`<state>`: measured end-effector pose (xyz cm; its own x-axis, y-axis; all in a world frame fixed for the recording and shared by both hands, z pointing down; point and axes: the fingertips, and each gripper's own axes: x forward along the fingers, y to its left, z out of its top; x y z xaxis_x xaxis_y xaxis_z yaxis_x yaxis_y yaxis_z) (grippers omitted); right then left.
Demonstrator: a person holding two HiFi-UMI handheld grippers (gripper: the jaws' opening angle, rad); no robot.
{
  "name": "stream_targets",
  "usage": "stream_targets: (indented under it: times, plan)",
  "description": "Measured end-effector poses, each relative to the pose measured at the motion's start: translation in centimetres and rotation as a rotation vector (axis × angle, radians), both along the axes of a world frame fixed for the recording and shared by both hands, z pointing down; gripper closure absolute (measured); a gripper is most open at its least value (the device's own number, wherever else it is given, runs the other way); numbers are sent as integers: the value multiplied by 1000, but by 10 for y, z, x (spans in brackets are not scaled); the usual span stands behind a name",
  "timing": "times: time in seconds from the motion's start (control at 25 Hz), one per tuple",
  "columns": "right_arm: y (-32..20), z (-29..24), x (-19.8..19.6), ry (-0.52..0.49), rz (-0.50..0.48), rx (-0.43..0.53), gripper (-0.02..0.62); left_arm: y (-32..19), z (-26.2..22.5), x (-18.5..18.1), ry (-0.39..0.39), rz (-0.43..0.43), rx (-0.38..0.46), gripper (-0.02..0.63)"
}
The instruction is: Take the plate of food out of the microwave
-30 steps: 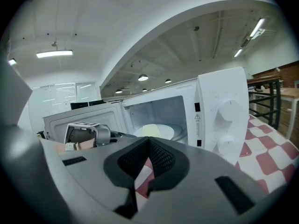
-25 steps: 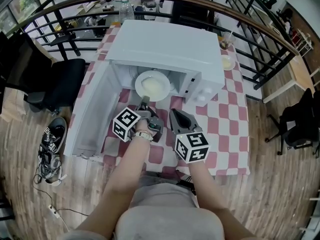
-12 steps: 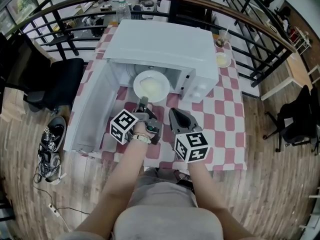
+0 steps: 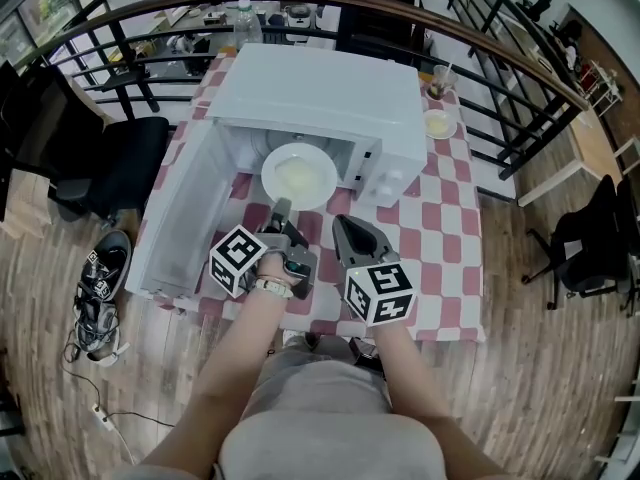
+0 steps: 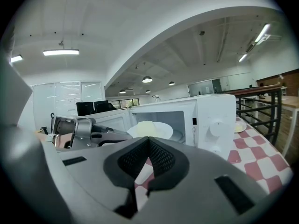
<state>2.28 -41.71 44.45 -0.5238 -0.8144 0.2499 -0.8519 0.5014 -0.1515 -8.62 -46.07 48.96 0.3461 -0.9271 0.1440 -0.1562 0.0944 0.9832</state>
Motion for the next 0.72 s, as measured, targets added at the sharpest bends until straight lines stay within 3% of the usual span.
stream_targets:
  times: [0.72]
  plan:
    - [20, -38, 31, -1, -48, 67, 569, 44, -30, 23, 26, 41, 44, 595]
